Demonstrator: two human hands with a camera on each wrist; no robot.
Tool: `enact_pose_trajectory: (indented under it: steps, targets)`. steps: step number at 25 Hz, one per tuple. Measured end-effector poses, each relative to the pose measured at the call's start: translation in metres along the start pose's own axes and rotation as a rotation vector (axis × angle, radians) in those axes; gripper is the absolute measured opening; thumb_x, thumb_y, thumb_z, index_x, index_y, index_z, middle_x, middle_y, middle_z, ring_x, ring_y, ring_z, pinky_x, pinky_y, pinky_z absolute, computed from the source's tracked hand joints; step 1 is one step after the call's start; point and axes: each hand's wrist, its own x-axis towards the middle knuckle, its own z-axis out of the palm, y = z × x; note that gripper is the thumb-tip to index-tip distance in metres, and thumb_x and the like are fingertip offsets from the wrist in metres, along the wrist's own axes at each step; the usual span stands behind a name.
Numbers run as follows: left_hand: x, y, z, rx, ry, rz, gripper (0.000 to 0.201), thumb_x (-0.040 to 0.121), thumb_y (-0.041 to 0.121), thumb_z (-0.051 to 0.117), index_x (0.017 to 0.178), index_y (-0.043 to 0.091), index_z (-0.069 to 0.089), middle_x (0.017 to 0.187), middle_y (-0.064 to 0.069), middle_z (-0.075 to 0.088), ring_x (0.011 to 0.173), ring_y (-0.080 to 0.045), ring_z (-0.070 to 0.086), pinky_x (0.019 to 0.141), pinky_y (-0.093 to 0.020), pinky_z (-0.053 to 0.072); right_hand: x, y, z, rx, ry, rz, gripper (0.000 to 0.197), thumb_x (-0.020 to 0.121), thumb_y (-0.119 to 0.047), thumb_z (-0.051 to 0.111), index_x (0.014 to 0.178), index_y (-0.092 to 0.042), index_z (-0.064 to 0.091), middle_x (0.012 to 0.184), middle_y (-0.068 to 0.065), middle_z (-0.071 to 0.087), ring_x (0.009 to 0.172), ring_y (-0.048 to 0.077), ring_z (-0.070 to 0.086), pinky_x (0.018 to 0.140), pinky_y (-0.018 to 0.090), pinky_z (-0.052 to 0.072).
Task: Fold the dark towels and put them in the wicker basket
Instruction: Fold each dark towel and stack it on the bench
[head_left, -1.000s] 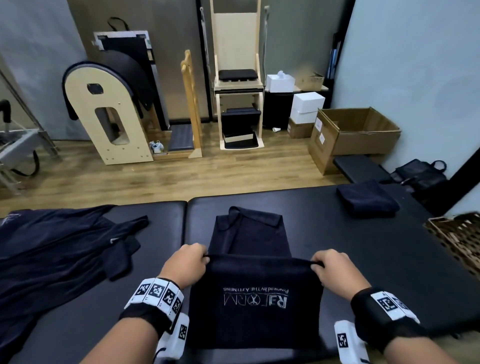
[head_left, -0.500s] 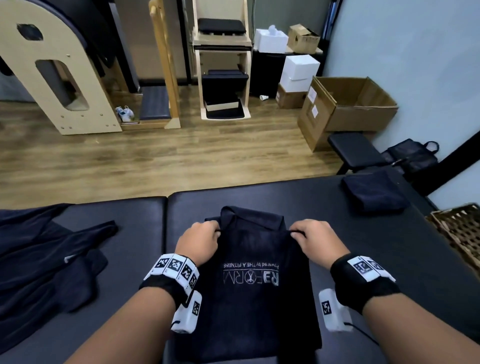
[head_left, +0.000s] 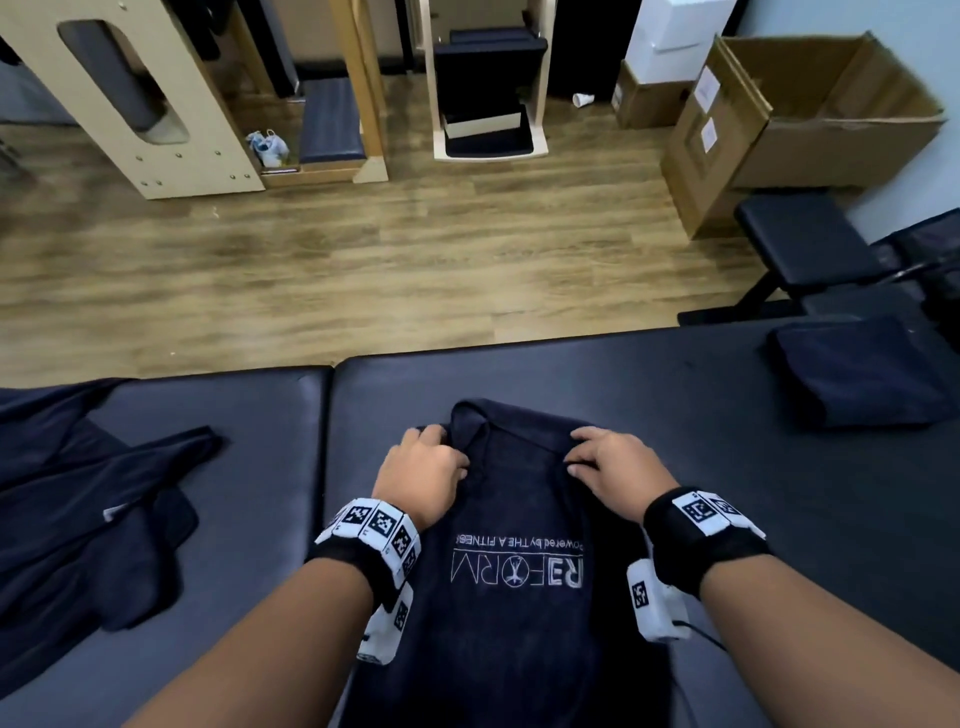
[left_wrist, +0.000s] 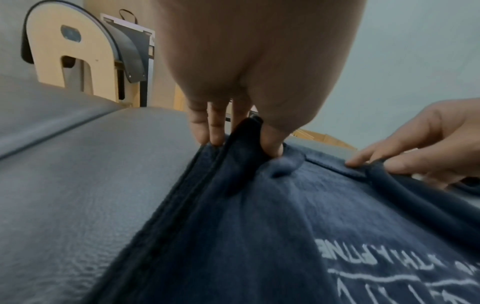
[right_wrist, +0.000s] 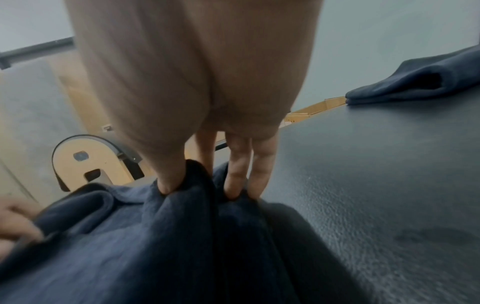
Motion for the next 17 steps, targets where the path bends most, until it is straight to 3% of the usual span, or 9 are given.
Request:
enact_pose_trajectory:
  steps: [2,5,9,12,15,17]
  targets:
    - [0.007,0.002,-0.001,0.016,0.027,-0.033,0.026,0.097,0.035,0.051,0.113,0.032,0.07,0.119,0.003,0.056,0.109,-0.029,0.048,0.086,-0.039,0.045,0.008,0.001,0.006,-0.032,-0.021,0.045,0.022,0.097,-0.029,0.062,0.114,-0.03,0.076,0.151,-0.005,0.047,0.132,0.026,0.051,0.106,0.034,0.043]
    - [0.017,-0.002,-0.009,-0.027,0.02,-0.035,0.024,0.093,0.024,0.053,0.106,0.023,0.073,0.108,-0.003,0.064,0.105,-0.031,0.057,0.086,-0.04,0.048,0.015,0.003,0.014,-0.098,0.014,0.065,0.024,0.097,-0.024,0.059,0.115,-0.023,0.076,0.148,-0.002,0.049,0.125,0.028,0.055,0.1,0.033,0.045]
    - [0.012,-0.029,-0.034,-0.089,0.045,-0.054,0.019,0.092,0.02,0.057,0.103,0.017,0.073,0.103,-0.01,0.069,0.103,-0.033,0.062,0.096,-0.038,0.043,0.022,0.01,0.022,-0.079,0.114,0.136,0.021,0.096,-0.021,0.055,0.105,-0.013,0.073,0.117,0.004,0.069,0.105,0.032,0.065,0.083,0.036,0.053]
    - [0.0,-0.048,-0.063,-0.05,0.086,0.018,0.02,0.095,0.03,0.057,0.104,0.019,0.071,0.101,-0.007,0.066,0.1,-0.03,0.063,0.087,-0.036,0.046,0.018,0.014,0.009,-0.047,0.176,0.134,0.019,0.097,-0.018,0.054,0.094,-0.008,0.07,0.103,0.01,0.069,0.097,0.037,0.065,0.08,0.041,0.054]
    - [-0.019,-0.065,-0.1,0.054,0.086,0.092,0.02,0.094,0.039,0.058,0.102,0.028,0.071,0.097,0.003,0.06,0.099,-0.022,0.061,0.079,-0.033,0.043,0.005,0.019,-0.017,0.006,0.346,0.072,0.017,0.096,-0.016,0.058,0.087,-0.009,0.07,0.094,0.009,0.069,0.089,0.037,0.067,0.079,0.044,0.056]
    - [-0.034,-0.075,-0.124,0.025,0.068,0.128,0.017,0.091,0.038,0.063,0.094,0.024,0.073,0.089,0.005,0.054,0.093,-0.022,0.061,0.074,-0.032,0.044,-0.004,0.015,-0.042,0.013,0.478,-0.011,0.013,0.093,-0.011,0.064,0.085,-0.008,0.073,0.088,0.009,0.072,0.084,0.035,0.069,0.077,0.041,0.057]
